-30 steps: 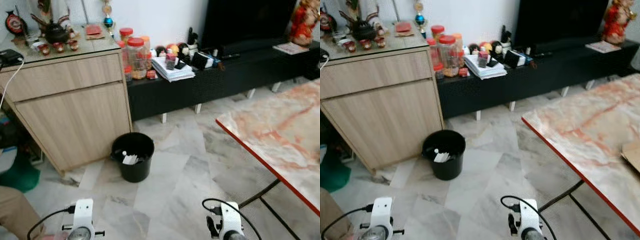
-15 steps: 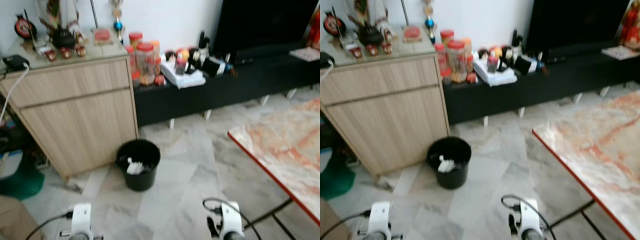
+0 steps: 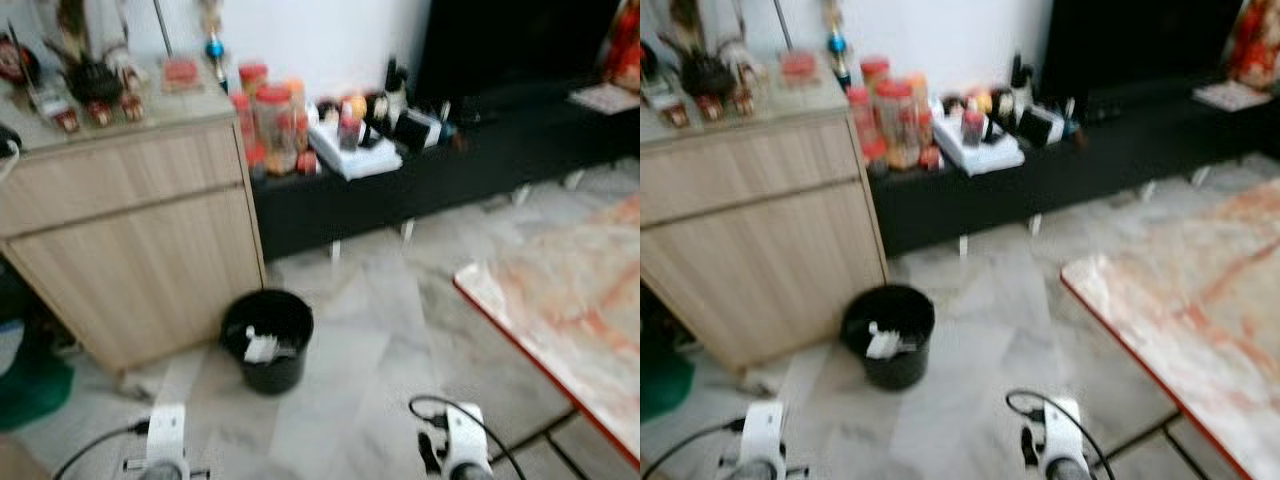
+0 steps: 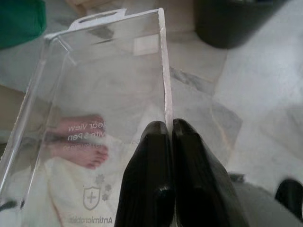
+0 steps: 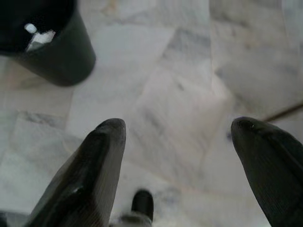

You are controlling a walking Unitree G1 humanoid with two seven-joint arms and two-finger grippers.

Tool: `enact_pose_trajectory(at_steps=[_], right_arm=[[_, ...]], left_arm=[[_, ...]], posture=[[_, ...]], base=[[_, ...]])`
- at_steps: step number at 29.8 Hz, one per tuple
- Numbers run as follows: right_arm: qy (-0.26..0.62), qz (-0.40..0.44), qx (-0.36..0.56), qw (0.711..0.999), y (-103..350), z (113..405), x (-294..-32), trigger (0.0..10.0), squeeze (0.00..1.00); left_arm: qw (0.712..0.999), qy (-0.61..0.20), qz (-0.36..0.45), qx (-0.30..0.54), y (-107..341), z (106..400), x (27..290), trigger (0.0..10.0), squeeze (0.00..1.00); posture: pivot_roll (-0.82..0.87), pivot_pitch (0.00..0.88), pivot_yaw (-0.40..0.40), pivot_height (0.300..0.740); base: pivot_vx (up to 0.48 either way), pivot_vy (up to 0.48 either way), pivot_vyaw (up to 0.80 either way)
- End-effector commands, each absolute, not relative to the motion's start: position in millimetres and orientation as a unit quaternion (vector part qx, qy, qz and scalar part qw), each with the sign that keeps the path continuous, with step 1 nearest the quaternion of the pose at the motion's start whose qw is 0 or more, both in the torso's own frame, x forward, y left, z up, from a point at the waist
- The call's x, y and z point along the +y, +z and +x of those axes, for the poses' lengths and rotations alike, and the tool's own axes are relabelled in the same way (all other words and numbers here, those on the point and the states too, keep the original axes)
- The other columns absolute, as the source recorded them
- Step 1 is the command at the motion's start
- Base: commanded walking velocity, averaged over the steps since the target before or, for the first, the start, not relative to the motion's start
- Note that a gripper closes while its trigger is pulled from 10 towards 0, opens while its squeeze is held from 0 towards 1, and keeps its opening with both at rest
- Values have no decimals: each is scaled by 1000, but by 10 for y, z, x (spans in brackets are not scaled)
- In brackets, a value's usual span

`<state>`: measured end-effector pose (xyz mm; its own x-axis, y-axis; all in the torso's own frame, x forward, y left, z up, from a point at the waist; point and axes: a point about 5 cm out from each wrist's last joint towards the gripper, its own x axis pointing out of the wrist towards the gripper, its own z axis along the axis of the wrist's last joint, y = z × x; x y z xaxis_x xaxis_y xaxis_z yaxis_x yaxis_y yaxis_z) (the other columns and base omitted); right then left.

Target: Picking trash to rubbish bin

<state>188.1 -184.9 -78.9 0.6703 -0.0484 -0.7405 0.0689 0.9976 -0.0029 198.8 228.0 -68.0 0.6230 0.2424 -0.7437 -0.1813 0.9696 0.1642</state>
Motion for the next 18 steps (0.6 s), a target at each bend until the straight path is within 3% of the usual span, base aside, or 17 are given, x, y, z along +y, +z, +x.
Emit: enact_pose_trajectory(at_steps=[1,14,18], right_arm=[[-20,17,398,917,-771,1936,-1741,10000,0],[-26,16,397,917,-771,1933,-1755,10000,0],[-29,15,394,918,-766,1941,-1752,10000,0]], left_arm=[[894,129,47,426,-687,1926,2390,10000,0],[894,127,49,427,-689,1924,2385,10000,0],[894,126,49,426,-685,1929,2390,10000,0]], posture=[[-23,0,-6,740],[-26,14,-6,740],[-24,18,-6,740]], base=[[326,0,800],[326,0,76],[323,0,712]])
